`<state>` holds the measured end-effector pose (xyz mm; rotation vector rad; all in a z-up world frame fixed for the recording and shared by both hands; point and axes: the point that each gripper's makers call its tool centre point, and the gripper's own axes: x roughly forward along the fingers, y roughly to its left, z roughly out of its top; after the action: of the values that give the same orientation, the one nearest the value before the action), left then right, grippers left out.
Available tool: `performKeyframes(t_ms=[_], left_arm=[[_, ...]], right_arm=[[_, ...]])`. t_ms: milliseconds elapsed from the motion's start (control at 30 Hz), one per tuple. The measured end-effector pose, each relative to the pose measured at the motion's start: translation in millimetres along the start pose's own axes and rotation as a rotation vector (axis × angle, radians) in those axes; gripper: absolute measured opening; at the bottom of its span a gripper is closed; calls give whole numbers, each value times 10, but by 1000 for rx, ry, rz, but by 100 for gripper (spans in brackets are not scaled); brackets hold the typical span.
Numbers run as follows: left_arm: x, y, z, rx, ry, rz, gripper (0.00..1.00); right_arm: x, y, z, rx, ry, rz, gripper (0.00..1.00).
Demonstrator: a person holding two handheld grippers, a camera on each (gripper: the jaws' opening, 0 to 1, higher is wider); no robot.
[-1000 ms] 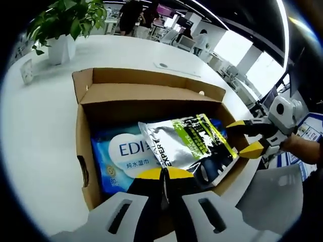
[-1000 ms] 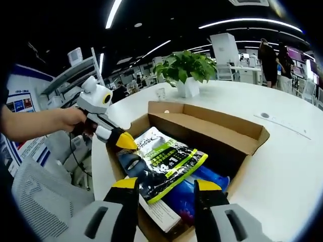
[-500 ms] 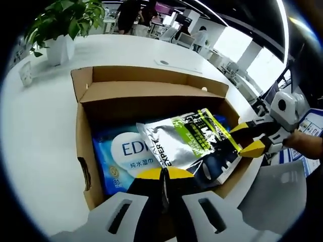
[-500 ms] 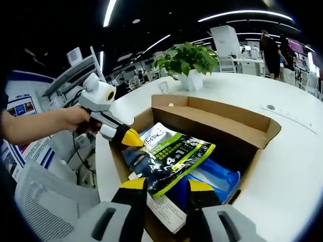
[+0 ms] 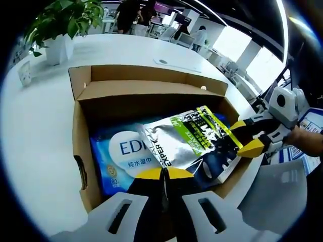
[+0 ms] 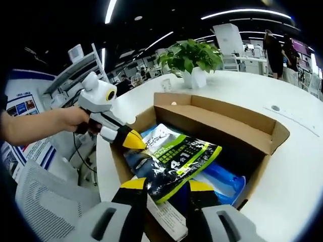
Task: Operate the shoe box by opening the lid, removing the specified soft item, and placing it in the target area until the item is outside and the box remains undamaged.
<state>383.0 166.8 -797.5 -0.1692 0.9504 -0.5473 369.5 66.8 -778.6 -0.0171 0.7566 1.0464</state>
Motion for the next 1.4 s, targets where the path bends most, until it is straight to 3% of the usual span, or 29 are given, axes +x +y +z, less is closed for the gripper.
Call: performKeyframes(t_ms=[200,367,633,900,1400], left_arm=[[-66,6,42,1,-30,2,0],[-120,-10,90,7,-54,2,0],[-170,-94,181,7,-85,-7,0],[-191,-244,283,24,-93,-8,0],[-81,-611,461,47,-82,-30,0]], right_arm=[[11,18,-15,0,1,-4,23],[-26,-6,38,-9,-21,-23,14],[-142,-52,103,-8,-52,-46,7],[-318,-107,180,41,-84,-63,1],[-682,-281,79,123,-67,-108,0]])
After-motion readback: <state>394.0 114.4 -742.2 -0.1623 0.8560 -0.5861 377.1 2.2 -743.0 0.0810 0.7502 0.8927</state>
